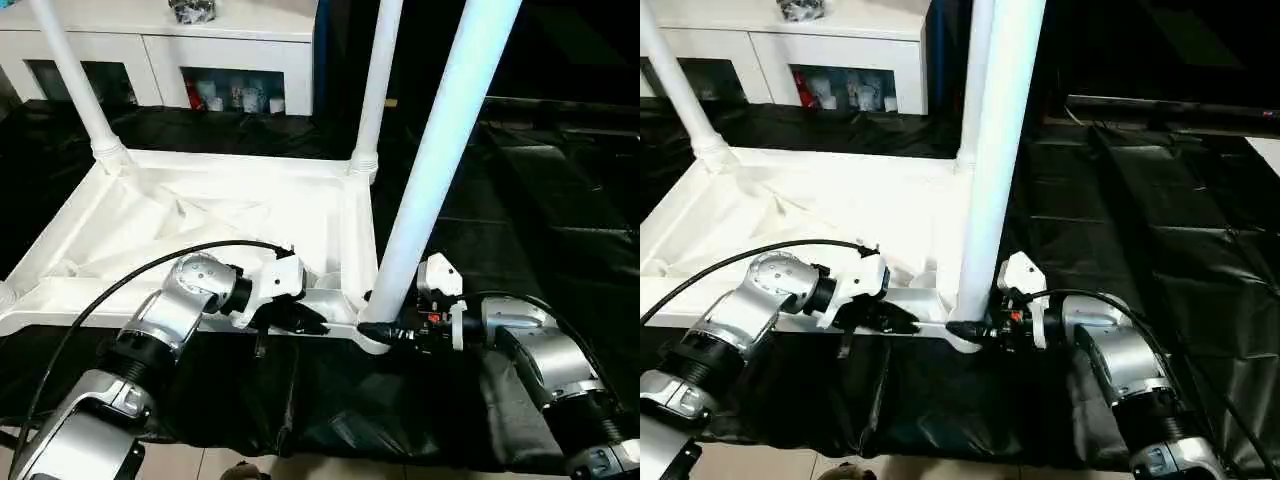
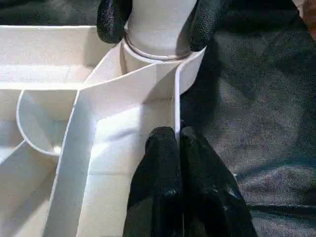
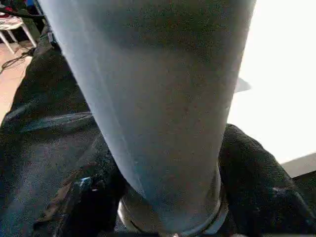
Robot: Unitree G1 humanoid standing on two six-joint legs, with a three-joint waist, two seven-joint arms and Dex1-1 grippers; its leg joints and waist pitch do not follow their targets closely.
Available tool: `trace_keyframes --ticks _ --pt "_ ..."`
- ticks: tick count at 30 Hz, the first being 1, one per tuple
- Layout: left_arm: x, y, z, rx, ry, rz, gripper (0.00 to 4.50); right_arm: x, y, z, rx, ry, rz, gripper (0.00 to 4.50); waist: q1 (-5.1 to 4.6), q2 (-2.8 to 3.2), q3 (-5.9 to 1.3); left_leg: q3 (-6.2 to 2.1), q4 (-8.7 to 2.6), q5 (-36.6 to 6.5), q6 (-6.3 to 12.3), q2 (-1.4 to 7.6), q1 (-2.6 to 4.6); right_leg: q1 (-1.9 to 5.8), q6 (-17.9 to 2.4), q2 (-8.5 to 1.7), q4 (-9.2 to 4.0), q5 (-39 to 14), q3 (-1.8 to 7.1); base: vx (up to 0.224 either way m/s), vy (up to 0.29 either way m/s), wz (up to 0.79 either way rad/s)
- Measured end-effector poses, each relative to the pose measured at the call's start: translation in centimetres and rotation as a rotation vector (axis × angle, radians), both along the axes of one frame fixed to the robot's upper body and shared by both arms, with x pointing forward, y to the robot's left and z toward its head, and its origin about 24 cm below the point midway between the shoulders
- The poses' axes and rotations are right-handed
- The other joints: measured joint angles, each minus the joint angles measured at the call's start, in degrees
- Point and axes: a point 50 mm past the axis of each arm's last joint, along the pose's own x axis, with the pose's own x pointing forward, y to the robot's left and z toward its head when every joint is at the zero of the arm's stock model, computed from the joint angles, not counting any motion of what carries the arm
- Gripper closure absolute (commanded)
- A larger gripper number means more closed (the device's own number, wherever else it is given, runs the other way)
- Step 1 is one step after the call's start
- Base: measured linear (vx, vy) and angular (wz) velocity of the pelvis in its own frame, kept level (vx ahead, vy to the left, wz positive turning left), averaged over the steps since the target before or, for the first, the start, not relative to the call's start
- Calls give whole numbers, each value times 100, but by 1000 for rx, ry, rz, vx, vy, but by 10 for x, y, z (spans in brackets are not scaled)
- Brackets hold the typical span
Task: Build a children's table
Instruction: Rotate leg to tighten
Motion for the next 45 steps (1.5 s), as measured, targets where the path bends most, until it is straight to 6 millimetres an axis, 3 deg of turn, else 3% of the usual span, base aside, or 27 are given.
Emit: trace_keyframes --ticks 9,15,18,25,27,28,36,45 --pt "2 -7 -3 -6 -9 44 450 -2 4 -7 33 6 -103 206 -4 -15 -8 -1 2 0 0 -2 15 20 2 -2 -1 -1 1 0 0 0" --pt "9 -22 -7 -21 -40 179 450 16 17 -10 36 -60 -353 215 -93 -27 -15 -2 3 0 -1 -11 30 32 34 -9 -9 -18 5 0 0 0" --pt "18 -35 -9 -20 -57 286 450 29 22 -11 29 -71 -563 240 -152 -40 -21 -4 4 0 -1 -14 35 37 35 -10 -15 -19 5 0 0 0" --pt "24 -63 -11 -43 -69 438 450 48 29 -11 22 -53 -902 246 -171 -42 -24 -9 2 0 0 -17 32 43 37 -11 -47 -18 0 0 0 0" --pt "24 -63 -11 -43 -70 440 450 48 30 -11 24 -57 -909 246 -172 -43 -24 -10 0 0 0 -17 32 43 39 -11 -46 -16 -1 0 0 0" --pt "24 -63 -11 -43 -70 440 450 48 31 -11 26 -58 -910 194 -171 -42 -25 -10 -1 0 0 -17 32 44 39 -11 -45 -15 -1 0 0 0" --pt "23 -64 -10 -38 -95 411 450 40 26 -10 66 -67 -874 135 -153 -41 -25 -11 -5 0 0 -17 25 42 40 -11 -43 -11 0 0 0 0" --pt "20 -69 -7 -41 -119 349 450 3 -29 -1 24 -123 -610 135 -71 -33 -23 -6 -21 1 0 -13 8 41 73 -10 -38 10 5 0 0 0"
